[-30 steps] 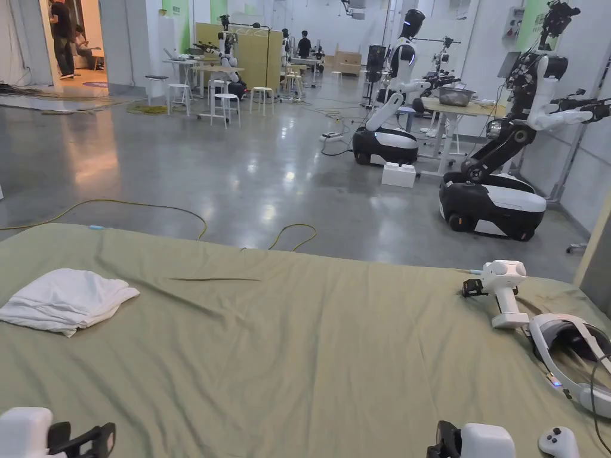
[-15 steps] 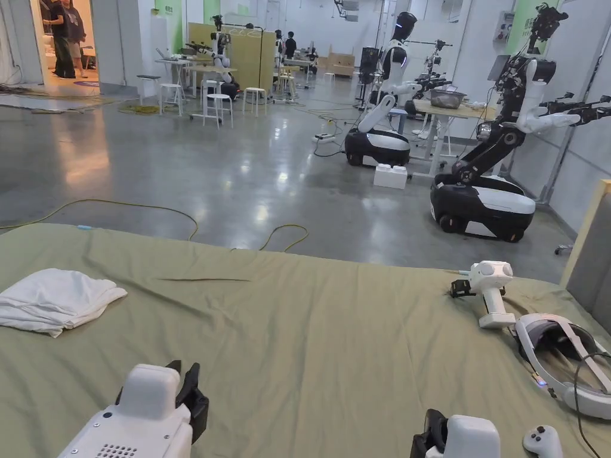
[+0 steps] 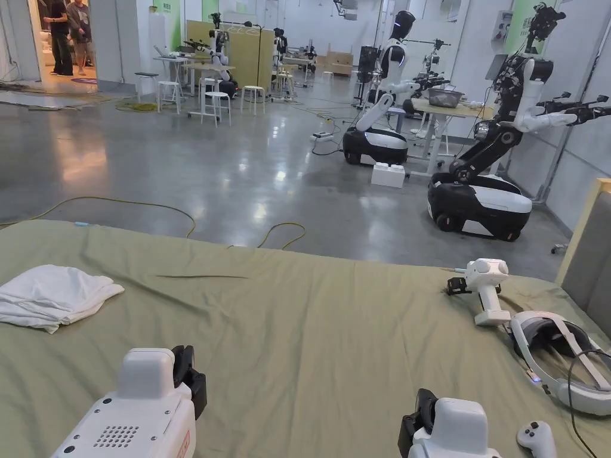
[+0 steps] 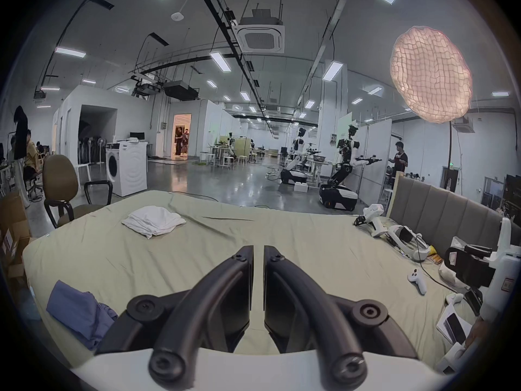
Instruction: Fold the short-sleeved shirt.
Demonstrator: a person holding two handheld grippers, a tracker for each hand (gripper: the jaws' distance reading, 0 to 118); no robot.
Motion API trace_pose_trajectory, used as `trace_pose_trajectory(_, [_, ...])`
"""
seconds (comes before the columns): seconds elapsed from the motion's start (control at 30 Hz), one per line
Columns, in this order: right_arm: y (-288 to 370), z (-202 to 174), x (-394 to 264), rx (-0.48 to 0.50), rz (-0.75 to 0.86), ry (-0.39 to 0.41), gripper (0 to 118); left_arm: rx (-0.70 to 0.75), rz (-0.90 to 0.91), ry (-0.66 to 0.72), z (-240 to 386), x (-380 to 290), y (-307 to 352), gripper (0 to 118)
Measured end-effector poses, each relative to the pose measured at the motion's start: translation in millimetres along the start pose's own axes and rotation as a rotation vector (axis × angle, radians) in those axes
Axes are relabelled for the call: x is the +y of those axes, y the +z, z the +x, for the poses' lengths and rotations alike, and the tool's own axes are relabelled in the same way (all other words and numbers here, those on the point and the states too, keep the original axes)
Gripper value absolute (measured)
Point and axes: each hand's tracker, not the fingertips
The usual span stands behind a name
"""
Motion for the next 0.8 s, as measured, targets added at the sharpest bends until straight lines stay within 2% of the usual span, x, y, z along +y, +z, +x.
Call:
trace_pose_trajectory(0.37, [4, -2, 0, -0.018, -0.009, 0.006, 1, 0.006, 0.024, -0.059, 2, 6, 5, 9])
trace_pose_trajectory(0.53, [4, -2, 0, -0.021, -0.023, 0.010, 12, 0.014, 0.022, -0.052, 1, 7, 7, 16])
trace_pose_trajectory(0.6, [4, -2, 0, -0.021, -0.025, 0.007, 34, 0.010, 0.018, -0.041, -1, 8, 7, 27])
trace_pose_trajectory(0.63, [4, -2, 0, -0.021, -0.027, 0.006, 48, 0.010, 0.016, -0.034, -2, 8, 6, 35])
trace_pose_trajectory(0.67, [4, -2, 1, -0.022, -0.030, 0.006, 62, 0.009, 0.009, -0.023, -3, 9, 6, 49])
trace_pose_trajectory(0.7, [3, -1, 1, -0.020, -0.033, 0.003, 69, 0.002, 0.000, -0.010, -5, 10, 5, 60])
trace_pose_trajectory(0.73, [3, 0, 1, -0.017, -0.036, 0.000, 70, -0.008, -0.009, 0.008, -7, 10, 4, 66])
trace_pose_trajectory(0.8, [1, 1, 2, -0.013, -0.050, -0.006, 70, -0.048, -0.034, 0.070, -12, 10, 4, 66])
